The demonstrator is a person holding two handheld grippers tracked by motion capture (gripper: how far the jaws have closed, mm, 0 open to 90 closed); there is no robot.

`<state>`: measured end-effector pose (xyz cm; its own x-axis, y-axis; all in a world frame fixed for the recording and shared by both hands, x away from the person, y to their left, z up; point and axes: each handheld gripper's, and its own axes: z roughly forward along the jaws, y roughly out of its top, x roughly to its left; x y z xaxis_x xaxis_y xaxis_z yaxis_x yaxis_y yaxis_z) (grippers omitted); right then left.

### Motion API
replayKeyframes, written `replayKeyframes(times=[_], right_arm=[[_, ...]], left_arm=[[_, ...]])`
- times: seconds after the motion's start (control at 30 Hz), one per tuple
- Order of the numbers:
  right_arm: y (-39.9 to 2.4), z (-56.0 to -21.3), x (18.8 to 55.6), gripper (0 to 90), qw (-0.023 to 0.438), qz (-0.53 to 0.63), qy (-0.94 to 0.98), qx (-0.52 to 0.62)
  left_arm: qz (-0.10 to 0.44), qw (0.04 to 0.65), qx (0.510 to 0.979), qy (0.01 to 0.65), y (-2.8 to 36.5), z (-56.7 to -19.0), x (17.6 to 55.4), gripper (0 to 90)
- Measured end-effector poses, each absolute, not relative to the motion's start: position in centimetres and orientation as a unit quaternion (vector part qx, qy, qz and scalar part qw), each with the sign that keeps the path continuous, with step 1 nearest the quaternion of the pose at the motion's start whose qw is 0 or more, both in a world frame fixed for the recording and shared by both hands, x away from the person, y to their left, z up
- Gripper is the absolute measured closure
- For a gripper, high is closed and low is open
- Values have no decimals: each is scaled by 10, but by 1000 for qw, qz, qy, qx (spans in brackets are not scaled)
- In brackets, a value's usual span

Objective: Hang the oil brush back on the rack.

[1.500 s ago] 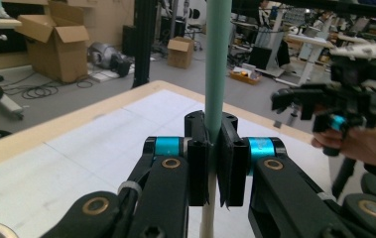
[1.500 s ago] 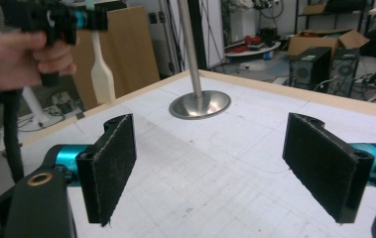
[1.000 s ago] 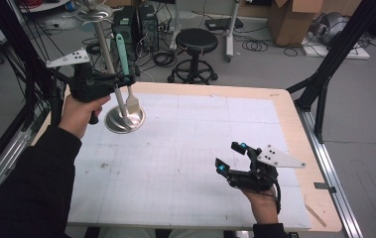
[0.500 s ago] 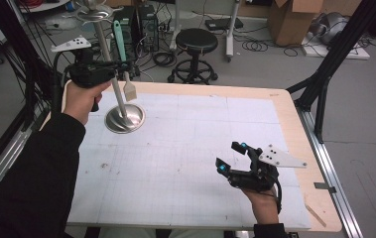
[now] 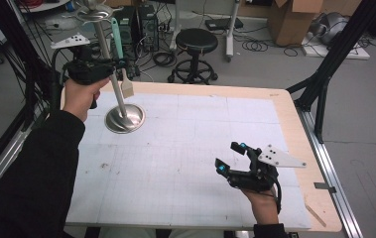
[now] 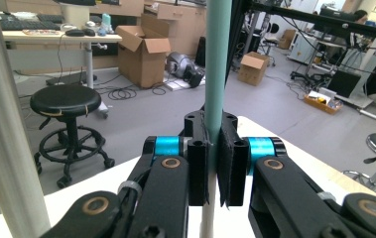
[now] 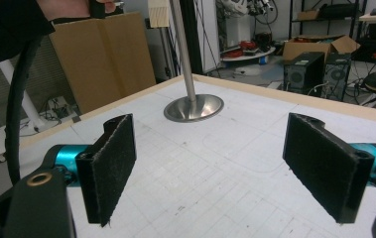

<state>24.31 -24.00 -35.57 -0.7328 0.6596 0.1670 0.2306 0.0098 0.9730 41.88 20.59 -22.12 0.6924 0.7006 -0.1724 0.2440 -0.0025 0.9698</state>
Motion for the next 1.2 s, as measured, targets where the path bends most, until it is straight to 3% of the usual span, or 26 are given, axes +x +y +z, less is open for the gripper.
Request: replayKeyframes(times=[1.2], right_arm=[[-242,-354,241,198,170,627,688,325]], left_arm=[[198,605,686,353,209,-222,420,840]])
